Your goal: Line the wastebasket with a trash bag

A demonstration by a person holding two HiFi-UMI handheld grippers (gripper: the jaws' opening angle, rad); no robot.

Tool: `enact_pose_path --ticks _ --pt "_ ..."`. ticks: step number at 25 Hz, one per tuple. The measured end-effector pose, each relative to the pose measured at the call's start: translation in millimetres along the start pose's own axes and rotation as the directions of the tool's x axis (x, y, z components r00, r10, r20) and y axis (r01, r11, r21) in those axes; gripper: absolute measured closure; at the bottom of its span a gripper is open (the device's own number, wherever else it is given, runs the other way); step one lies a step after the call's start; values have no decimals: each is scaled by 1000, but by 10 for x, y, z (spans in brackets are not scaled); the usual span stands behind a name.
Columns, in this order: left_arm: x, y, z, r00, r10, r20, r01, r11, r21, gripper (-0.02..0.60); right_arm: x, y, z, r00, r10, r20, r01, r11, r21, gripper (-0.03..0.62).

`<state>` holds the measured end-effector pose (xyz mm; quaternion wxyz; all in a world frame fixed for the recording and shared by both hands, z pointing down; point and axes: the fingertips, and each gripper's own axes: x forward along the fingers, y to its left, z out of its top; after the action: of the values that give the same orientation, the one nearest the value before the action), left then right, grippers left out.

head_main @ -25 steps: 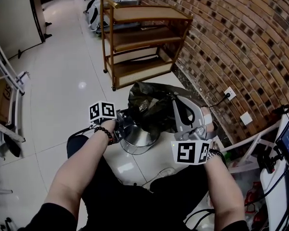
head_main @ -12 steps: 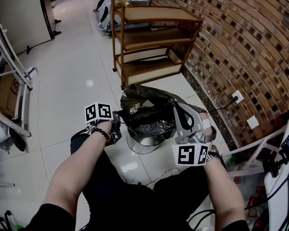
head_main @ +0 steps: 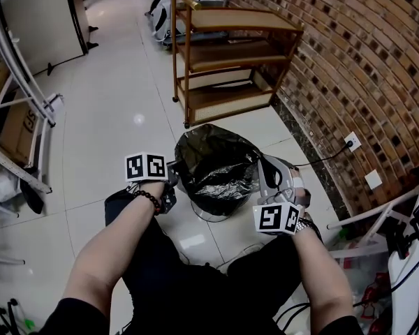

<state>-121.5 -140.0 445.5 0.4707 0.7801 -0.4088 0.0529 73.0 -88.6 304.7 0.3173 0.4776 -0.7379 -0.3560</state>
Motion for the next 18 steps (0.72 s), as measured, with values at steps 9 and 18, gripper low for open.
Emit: enact_pose_path --ticks 9,18 --pt "39 -137 78 1000 -8 1 8 997 72 577 130 39 -363 997 -8 -72 12 998 59 591" --pt "149 -441 180 998 -55 17 51 983 179 577 118 -104 -524 995 -45 -90 52 995 82 591"
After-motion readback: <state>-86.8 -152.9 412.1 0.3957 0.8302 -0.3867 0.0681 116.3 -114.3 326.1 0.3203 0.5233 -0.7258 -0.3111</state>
